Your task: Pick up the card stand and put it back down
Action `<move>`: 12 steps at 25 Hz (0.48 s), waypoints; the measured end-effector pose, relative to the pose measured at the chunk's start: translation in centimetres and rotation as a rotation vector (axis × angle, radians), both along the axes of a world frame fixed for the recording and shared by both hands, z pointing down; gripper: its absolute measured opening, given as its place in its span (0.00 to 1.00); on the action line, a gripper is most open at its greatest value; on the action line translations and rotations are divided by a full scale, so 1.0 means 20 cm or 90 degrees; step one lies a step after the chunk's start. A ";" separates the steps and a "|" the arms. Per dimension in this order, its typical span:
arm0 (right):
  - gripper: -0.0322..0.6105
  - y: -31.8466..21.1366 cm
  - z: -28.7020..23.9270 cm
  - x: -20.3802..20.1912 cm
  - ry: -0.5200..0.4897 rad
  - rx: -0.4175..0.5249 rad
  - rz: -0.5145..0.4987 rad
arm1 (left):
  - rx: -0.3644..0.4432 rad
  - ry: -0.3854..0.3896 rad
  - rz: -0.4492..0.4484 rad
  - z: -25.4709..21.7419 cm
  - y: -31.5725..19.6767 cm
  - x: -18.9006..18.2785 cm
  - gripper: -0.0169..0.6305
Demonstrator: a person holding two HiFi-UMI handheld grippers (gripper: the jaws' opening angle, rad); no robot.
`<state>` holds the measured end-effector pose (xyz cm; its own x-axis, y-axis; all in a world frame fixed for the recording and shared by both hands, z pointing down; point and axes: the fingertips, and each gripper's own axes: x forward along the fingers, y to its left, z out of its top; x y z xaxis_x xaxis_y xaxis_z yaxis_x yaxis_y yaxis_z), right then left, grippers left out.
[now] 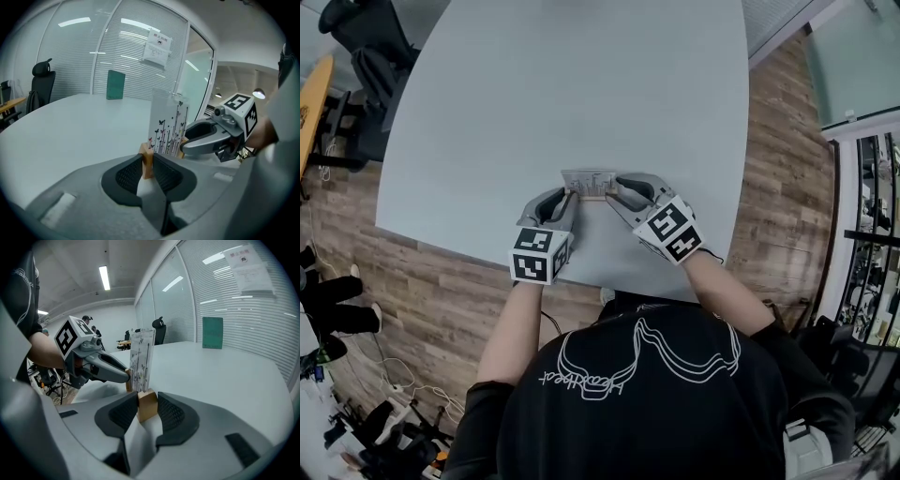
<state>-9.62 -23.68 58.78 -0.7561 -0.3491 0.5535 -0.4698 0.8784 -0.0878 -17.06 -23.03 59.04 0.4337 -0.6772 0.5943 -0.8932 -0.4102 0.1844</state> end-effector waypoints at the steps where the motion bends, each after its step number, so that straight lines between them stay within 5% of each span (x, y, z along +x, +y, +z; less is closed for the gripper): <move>1: 0.26 0.00 0.00 0.00 0.001 0.001 0.000 | -0.001 0.000 -0.001 0.00 0.00 0.00 0.14; 12: 0.26 0.01 0.00 0.02 -0.003 0.002 0.001 | -0.013 0.004 -0.012 0.00 0.01 0.02 0.14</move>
